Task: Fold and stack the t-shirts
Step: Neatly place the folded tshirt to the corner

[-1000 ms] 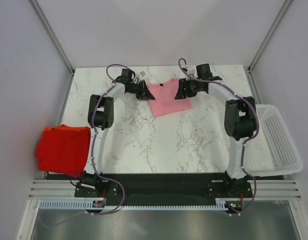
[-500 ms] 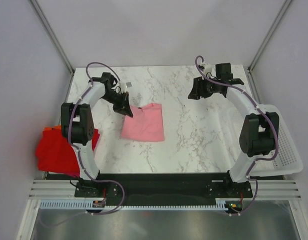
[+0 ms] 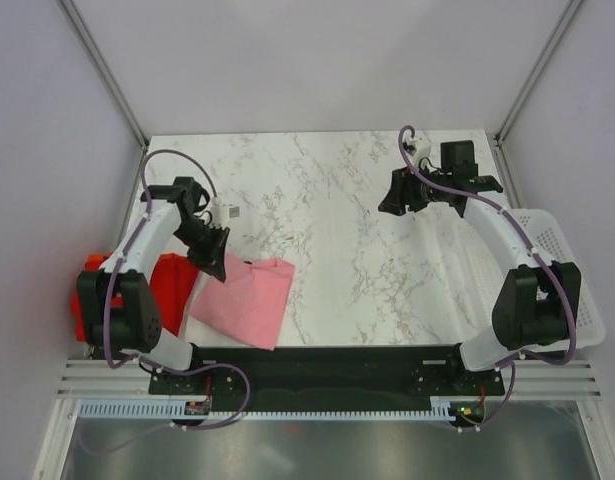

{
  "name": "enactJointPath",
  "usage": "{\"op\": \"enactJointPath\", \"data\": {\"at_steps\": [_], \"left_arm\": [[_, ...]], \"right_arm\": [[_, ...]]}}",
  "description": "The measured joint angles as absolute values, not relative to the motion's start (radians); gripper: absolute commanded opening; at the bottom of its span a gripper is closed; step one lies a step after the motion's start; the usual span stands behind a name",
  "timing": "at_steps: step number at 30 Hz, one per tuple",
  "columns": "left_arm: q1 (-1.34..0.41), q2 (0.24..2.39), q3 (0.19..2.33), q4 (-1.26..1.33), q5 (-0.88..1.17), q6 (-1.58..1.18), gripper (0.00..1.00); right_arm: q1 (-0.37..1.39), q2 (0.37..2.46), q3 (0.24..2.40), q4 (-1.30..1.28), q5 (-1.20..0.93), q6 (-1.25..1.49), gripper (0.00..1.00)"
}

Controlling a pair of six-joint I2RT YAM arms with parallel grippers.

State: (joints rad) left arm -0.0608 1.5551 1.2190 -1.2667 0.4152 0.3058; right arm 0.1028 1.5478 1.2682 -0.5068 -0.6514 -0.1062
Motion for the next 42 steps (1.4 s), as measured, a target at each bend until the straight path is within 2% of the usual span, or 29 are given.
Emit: {"op": "enactJointPath", "data": {"at_steps": [8,21,35,42], "left_arm": [[0.068,1.282,1.172,-1.322,0.291,0.385,0.02],[0.204,1.026,1.171,-1.356,0.151,0.495,0.02],[0.481,1.097,1.427,-1.363,0.097,0.710,0.02],[0.595,1.171,1.460,-1.361,0.097,0.830,0.02]], "right_arm": [[0.103,1.534,1.250,-0.480,-0.663,-0.104,0.66],[0.103,1.534,1.223,-0.421,-0.686,-0.075,0.66],[0.103,1.513,1.168,-0.411,-0.703,-0.074,0.67],[0.103,1.512,1.169,-0.411,-0.704,-0.073,0.67]]}}
